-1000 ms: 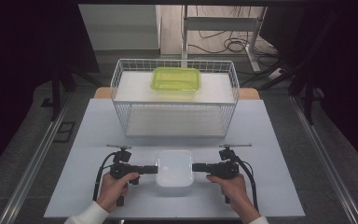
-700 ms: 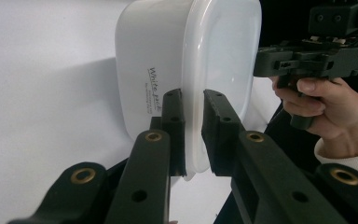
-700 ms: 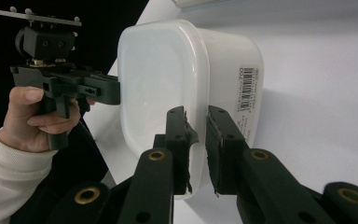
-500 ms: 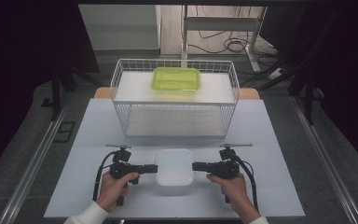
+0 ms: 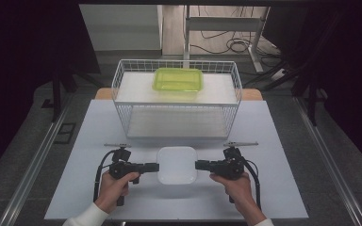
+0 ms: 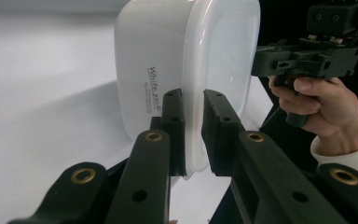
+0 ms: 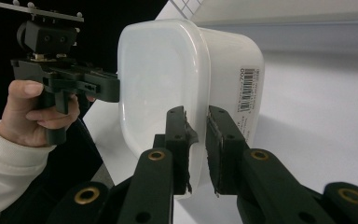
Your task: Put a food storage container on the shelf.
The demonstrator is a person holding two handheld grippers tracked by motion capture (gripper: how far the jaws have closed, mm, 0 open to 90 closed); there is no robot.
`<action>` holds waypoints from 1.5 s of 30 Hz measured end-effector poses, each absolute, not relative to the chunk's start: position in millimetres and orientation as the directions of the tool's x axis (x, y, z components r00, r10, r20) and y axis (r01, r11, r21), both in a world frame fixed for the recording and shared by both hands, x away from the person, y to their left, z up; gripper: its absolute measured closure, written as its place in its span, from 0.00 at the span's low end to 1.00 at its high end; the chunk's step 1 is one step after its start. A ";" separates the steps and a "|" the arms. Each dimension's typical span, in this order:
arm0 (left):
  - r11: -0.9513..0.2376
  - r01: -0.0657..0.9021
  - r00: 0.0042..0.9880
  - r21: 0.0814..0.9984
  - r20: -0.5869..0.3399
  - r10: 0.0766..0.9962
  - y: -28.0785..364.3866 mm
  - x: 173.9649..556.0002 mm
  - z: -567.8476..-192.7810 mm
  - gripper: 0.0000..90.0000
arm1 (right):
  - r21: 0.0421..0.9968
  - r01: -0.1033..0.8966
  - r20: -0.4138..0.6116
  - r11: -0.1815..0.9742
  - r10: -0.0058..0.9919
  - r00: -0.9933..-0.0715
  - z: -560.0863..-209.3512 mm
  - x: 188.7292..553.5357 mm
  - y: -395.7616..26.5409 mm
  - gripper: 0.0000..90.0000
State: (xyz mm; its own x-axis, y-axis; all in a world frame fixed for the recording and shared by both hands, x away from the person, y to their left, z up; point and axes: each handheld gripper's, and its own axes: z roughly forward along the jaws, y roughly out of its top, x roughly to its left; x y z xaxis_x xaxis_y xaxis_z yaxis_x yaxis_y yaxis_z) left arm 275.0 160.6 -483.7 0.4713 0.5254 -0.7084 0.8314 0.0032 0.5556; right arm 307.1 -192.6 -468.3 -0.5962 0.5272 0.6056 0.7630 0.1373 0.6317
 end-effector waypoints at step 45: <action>-0.005 0.708 0.606 0.706 -0.604 0.518 163.9 295.2 -393.8 0.88 | 0.799 0.587 0.452 0.130 0.513 -0.730 -381.4 317.7 -191.6 0.87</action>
State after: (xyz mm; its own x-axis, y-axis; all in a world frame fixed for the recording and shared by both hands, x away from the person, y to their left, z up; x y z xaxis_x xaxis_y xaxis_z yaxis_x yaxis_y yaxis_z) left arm 295.2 163.9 -393.8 0.6060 0.5177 -0.6040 0.7082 -0.0052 0.7060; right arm 317.7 -191.6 -381.4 -0.7296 0.5131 0.4521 0.5867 0.1299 0.7993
